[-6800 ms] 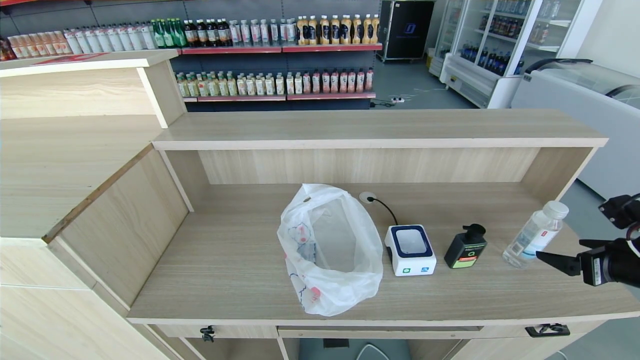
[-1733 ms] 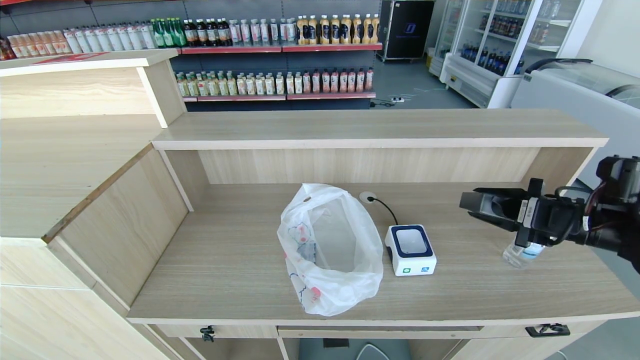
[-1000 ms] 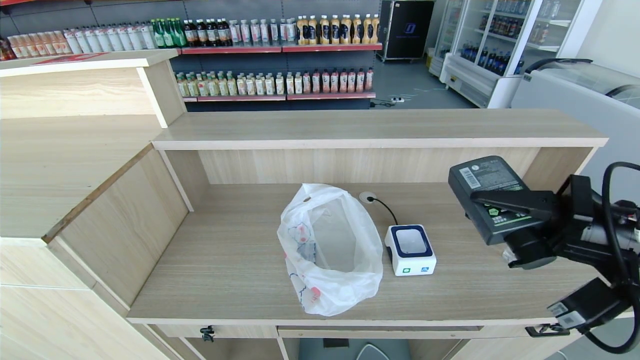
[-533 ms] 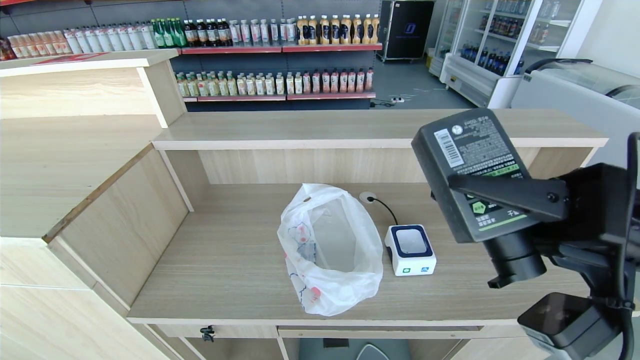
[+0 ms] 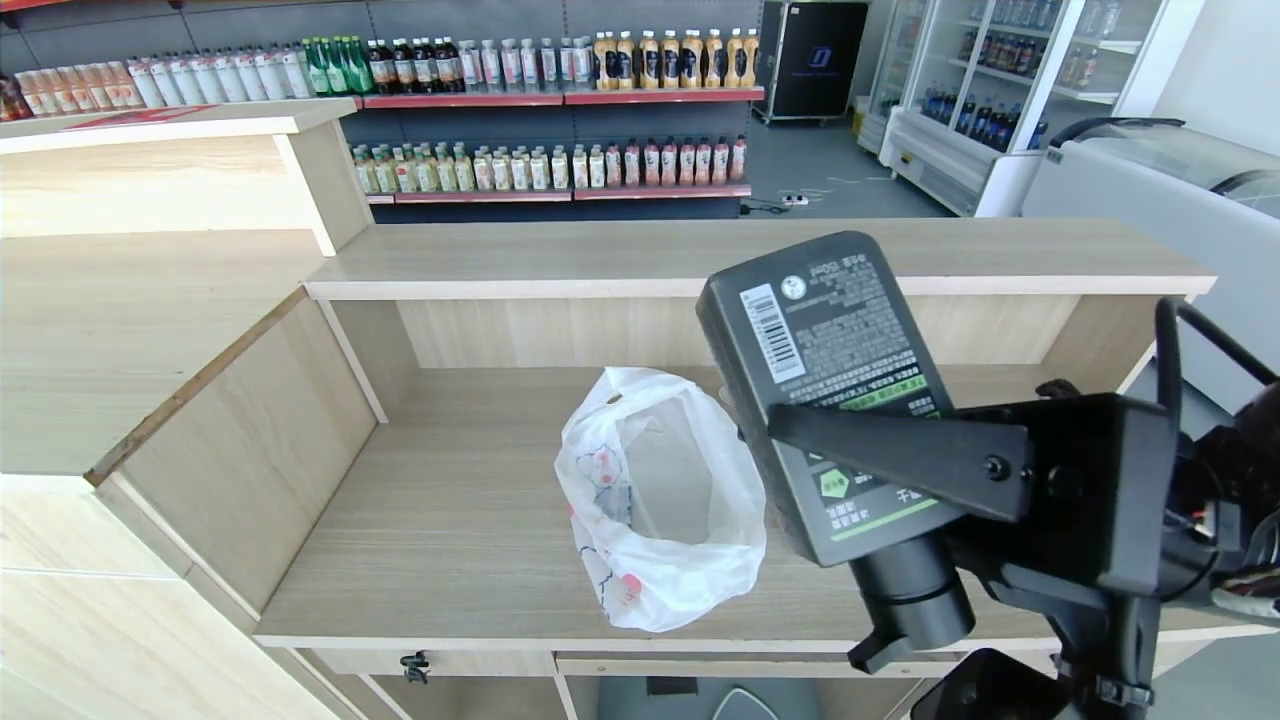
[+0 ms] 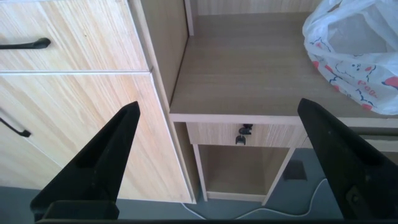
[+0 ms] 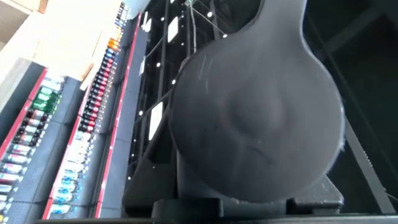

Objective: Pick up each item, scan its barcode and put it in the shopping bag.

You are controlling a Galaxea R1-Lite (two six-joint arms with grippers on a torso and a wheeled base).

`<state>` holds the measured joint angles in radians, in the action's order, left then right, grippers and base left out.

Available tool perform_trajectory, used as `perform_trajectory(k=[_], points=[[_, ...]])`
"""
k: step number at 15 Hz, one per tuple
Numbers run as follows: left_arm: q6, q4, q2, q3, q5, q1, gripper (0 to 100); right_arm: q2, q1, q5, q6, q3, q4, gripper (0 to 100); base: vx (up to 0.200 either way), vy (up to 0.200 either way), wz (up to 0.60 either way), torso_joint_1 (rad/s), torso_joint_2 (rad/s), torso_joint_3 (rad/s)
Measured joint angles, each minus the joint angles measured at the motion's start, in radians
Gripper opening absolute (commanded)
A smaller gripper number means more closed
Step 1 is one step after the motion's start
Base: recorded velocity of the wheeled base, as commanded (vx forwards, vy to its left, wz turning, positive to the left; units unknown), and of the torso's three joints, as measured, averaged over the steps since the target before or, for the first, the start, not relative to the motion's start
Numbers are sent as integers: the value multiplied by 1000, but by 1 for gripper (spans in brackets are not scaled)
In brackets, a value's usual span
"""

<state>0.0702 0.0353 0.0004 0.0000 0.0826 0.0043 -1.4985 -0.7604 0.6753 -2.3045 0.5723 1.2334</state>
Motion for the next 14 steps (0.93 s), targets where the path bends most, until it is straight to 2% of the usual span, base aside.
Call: perform_trajectory(k=[4,8,14], points=[[0,0,0,0,0,1,100,24,-63,-52,-26,-42,-18,0,0,0,0,0,0,0],[0,0,0,0,0,0,100,82,-103,-61,-55,-70,-76,0,0,0,0,0,0,0],[0,0,0,0,0,1,100,154,-116,-59,-75,-94,-131,0,0,0,0,0,0,0]])
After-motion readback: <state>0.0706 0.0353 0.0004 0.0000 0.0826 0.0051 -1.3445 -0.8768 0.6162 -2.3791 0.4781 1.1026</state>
